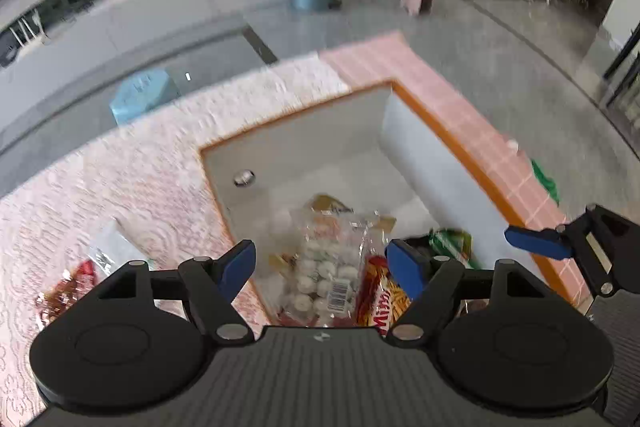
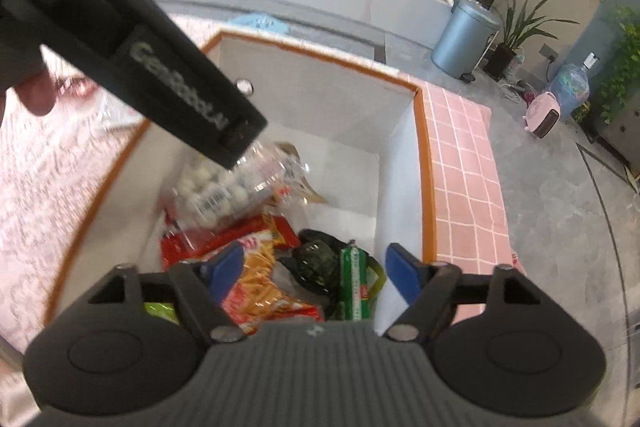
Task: Organize snacks
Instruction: 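Open both tools to drop the sausage and egg pack into the box, then return both tools toward the red strip and white pouch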
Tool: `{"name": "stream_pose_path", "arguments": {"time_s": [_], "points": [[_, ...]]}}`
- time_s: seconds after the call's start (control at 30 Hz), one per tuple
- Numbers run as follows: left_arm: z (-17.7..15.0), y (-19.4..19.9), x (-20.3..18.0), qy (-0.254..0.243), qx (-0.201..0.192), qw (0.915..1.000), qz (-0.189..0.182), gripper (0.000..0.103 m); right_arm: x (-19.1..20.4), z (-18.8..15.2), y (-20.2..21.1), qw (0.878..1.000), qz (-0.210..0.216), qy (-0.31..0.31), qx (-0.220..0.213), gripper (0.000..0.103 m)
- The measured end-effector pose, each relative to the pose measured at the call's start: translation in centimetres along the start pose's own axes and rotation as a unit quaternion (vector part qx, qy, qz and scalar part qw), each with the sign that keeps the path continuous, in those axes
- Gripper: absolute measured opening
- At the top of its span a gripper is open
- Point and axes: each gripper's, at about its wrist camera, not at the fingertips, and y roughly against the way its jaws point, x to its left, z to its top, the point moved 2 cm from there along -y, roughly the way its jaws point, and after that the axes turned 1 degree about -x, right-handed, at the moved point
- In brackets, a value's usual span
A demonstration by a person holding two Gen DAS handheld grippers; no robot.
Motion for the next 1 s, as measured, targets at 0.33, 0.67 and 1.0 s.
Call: {"name": "stream_pose_path", "arguments": {"time_s": [0.33,0.67,1.0], "points": [[-2.6,7.7,2.7,0.016,-0.136,0.9894,0.047,0.088,1.6,0.1,5.4,0.988,-0.013,-0.105,-0.115,0.093],[-8.0,12.1,7.4,0.076,-0.211,0.9673,0.119,0.088,8.2,0.0,8.6,0.96,-0.014,-0.162,-0.227,0.098],[-13.4,11.3,14.5,0.171,-0.191,0.9576,0.132,0.088,15.5,-1.1,7.2,0.966,-0.008,-0.136,-0.22,0.098]]}}
